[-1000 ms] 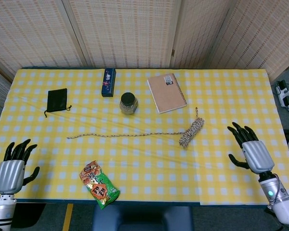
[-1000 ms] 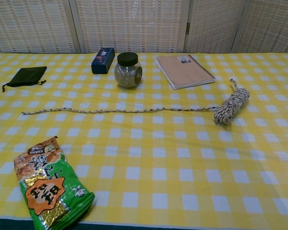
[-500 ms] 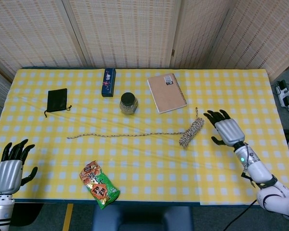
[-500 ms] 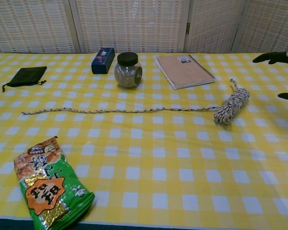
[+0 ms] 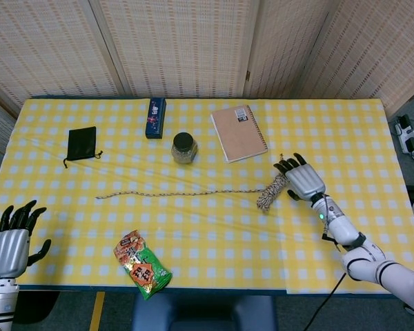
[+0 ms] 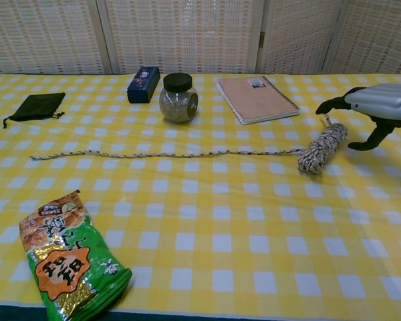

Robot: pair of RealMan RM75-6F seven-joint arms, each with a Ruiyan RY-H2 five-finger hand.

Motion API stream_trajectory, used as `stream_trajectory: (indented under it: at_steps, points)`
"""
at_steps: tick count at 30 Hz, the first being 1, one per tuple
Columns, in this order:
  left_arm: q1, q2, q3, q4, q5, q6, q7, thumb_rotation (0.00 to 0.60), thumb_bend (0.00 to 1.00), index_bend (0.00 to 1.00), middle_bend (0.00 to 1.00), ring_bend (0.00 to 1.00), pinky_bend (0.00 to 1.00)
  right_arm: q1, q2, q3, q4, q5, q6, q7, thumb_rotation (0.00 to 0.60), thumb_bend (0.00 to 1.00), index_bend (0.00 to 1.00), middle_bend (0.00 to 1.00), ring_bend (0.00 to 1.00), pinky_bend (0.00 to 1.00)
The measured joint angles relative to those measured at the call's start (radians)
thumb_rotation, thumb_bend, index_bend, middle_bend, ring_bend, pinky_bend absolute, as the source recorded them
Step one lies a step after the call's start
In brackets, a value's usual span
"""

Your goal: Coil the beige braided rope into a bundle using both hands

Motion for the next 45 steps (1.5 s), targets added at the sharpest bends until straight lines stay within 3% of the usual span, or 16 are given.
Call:
stream_trajectory:
  at_steps: [11,23,33,39,45]
  points:
    - [0.001,-0.002,0.000,0.010,0.001,0.001,-0.011,0.600,0.35,0.23,0.13,0.16,0.08,0.008,-0.063,-0.042,0.105,-0.048,0.052,0.084,0.600,0.38,0.37,0.31,0.28,0.07]
    - [-0.004,-0.006,-0.001,0.015,-0.001,-0.007,-0.010,0.600,0.35,0.23,0.13,0.16,0.08,0.004,-0.092,-0.069,0.161,-0.057,0.059,0.119,0.600,0.38,0.42,0.37,0.33,0.15]
    - [-0.005,-0.005,-0.003,0.017,0.002,-0.006,-0.011,0.600,0.35,0.23,0.13,0.16,0.08,0.006,-0.110,-0.079,0.194,-0.070,0.087,0.152,0.600,0.38,0.63,0.52,0.48,0.36]
    - [-0.034,-0.001,-0.013,0.027,0.031,-0.017,-0.008,0.600,0.35,0.26,0.15,0.18,0.10,0.000,-0.089,-0.074,0.159,-0.068,0.110,0.160,0.600,0.38,0.71,0.58,0.54,0.45]
    - [-0.101,0.012,-0.034,0.030,0.084,-0.057,-0.017,0.600,0.35,0.32,0.24,0.28,0.16,-0.010,-0.030,-0.056,0.036,-0.060,0.154,0.146,0.600,0.38,0.76,0.61,0.58,0.48]
